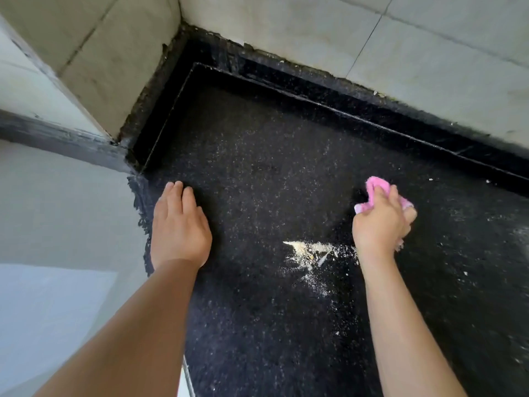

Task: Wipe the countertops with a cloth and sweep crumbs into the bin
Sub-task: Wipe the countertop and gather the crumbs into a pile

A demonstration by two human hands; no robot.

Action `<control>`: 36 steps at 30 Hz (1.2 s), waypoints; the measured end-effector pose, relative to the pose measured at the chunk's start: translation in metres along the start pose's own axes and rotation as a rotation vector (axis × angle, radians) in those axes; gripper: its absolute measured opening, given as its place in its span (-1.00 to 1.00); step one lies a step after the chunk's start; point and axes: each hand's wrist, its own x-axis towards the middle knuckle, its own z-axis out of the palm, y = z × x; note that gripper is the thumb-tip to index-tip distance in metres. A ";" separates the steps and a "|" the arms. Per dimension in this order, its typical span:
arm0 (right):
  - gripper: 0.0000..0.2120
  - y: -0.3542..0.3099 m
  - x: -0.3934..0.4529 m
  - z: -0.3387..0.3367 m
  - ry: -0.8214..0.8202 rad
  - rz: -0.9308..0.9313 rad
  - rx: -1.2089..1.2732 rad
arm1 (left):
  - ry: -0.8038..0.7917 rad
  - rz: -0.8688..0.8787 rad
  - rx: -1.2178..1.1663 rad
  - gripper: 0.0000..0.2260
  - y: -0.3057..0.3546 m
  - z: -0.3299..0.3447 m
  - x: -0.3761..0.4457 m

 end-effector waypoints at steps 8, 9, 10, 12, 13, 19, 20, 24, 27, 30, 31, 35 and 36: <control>-0.43 -0.041 -0.110 0.034 -0.011 -0.607 0.043 | -0.002 0.003 0.013 -0.59 0.000 -0.002 -0.001; -0.42 -0.041 -0.120 0.044 -0.034 -0.628 0.034 | -0.002 0.004 0.015 -0.59 0.000 -0.001 -0.001; -0.42 -0.040 -0.126 0.051 -0.052 -0.630 0.026 | 0.000 0.004 0.016 -0.59 0.000 -0.001 0.000; -0.43 -0.029 -0.125 0.057 -0.052 -0.633 -0.003 | 0.004 0.002 0.019 -0.59 -0.001 -0.001 -0.001; -0.44 -0.020 -0.118 0.056 -0.037 -0.622 -0.019 | 0.009 0.005 0.019 -0.59 -0.001 0.000 -0.001; -0.52 0.055 -0.034 0.019 0.088 -0.313 -0.121 | 0.026 0.013 0.022 -0.59 -0.003 0.002 -0.002; -0.56 0.061 -0.027 0.010 0.114 -0.285 -0.122 | 0.032 0.019 0.020 -0.59 -0.003 0.002 -0.002; -0.60 0.041 -0.057 -0.006 0.146 -0.390 0.004 | 0.016 0.038 0.008 -0.59 -0.006 0.002 -0.002; -0.46 0.017 -0.119 0.005 0.090 -0.617 0.052 | -0.005 0.048 -0.075 -0.60 -0.007 -0.006 -0.001; -0.36 -0.001 -0.173 0.028 -0.034 -0.747 0.064 | 0.000 0.144 -0.098 -0.63 -0.012 -0.013 -0.010; -0.37 -0.003 -0.189 0.035 -0.088 -0.783 0.076 | 0.020 0.175 -0.087 -0.64 -0.016 -0.015 -0.017; -0.39 0.017 -0.197 0.047 -0.163 -0.769 0.020 | 0.086 0.311 -0.029 -0.72 -0.035 -0.011 -0.061; -0.41 0.028 -0.185 0.044 -0.140 -0.727 -0.003 | 0.097 0.332 -0.015 -0.72 -0.038 -0.008 -0.071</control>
